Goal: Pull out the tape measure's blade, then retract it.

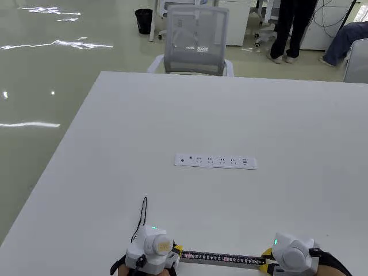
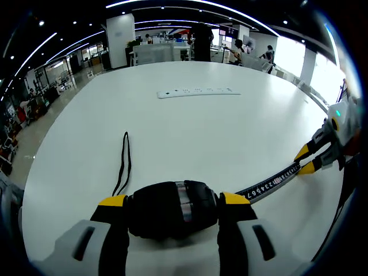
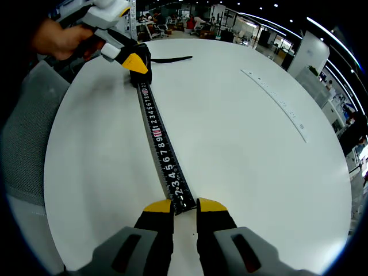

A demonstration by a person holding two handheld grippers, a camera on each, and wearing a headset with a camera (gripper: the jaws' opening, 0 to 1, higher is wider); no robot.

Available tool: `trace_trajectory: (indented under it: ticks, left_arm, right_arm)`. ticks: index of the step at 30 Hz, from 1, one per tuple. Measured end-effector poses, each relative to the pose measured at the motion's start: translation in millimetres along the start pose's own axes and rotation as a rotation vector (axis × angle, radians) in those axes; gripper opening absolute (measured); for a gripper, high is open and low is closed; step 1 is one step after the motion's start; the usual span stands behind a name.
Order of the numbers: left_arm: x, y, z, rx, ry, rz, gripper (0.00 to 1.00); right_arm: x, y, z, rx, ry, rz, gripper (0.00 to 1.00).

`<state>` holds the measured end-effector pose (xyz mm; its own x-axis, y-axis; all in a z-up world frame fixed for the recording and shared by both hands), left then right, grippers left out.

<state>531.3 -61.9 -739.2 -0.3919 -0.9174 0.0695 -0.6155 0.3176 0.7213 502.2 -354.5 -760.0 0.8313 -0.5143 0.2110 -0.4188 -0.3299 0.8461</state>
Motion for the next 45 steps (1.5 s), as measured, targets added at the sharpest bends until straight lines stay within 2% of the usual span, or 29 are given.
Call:
trace_trajectory:
  ticks: [18,29,45]
  left_arm:
    - [0.4,-1.3,1.9,-0.015,-0.073,-0.005,0.58]
    - [-0.1,-0.5,1.3,-0.007,-0.082,0.005,0.58]
    - [-0.3,-0.8,1.2,-0.009,-0.083,0.011,0.58]
  right_arm:
    - [-1.0,-0.5,-1.2,-0.022,-0.017,0.007,0.12]
    - [-1.9,-1.5,-1.7,-0.024,-0.012,0.008,0.12]
    - [-8.4,-4.3,-10.7,-0.023,0.007,0.0,0.12]
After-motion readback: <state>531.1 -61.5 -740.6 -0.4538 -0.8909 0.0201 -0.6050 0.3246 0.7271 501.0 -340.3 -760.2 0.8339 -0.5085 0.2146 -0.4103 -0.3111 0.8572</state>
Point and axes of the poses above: the centre of the closed fingertips' face, and the gripper's own axes: y roughly backward along the fingers, x roughly to its right, z roughly out of its underside, the point moved 6 cm from there along y, roughly backward along the fingers, and after that the axes turned 8 degrees about z, right-handed, at the moved point
